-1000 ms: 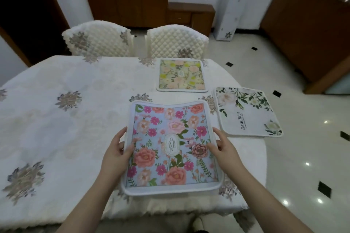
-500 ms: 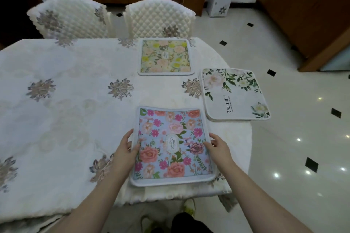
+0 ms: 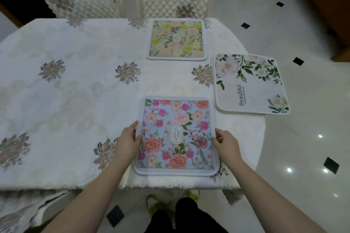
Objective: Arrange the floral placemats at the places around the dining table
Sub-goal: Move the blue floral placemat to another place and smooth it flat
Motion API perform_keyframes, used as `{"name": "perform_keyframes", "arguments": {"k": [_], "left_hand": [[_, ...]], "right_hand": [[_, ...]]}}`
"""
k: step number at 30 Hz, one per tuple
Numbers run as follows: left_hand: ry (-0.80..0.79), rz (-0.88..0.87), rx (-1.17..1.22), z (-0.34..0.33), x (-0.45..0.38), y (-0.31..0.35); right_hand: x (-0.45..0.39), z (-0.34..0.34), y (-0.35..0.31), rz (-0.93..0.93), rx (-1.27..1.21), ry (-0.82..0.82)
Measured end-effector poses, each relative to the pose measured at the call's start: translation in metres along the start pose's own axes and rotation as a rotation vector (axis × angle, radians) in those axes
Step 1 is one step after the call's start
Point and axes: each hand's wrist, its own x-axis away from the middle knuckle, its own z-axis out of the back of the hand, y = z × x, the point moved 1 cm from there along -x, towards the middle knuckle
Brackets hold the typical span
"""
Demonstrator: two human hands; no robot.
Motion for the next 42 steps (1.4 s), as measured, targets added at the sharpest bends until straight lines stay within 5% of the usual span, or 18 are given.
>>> {"name": "perform_keyframes", "arguments": {"k": [11,18,24,27,32,42], "left_hand": [[-0.009,-0.014,-0.067,0.000,0.000,0.002],[0.185,-0.101,-0.195,0.006,-0.014,0.022],[0.101,-0.494,-0.213,-0.030,-0.055,0.081],[0.032,-0.478,-0.255,-0.049,-0.084,0.103],[-0.083,-0.450,-0.489,-0.078,-0.099,0.081],[-0.115,-0.564,-0.551,-0.072,-0.099,0.070]], "right_hand": [[0.000,0.004,0.009,-0.003,0.030,0.013],[-0.020,0.001,-0.027,0.050,-0.035,0.131],[-0.073,-0.044,-0.102,0.245,-0.012,0.055],[-0.106,-0.059,-0.124,0.233,0.041,0.060],[-0.113,-0.089,-0.106,0.377,0.461,-0.011],[-0.113,-0.093,-0.102,0.360,0.509,-0.014]]}}
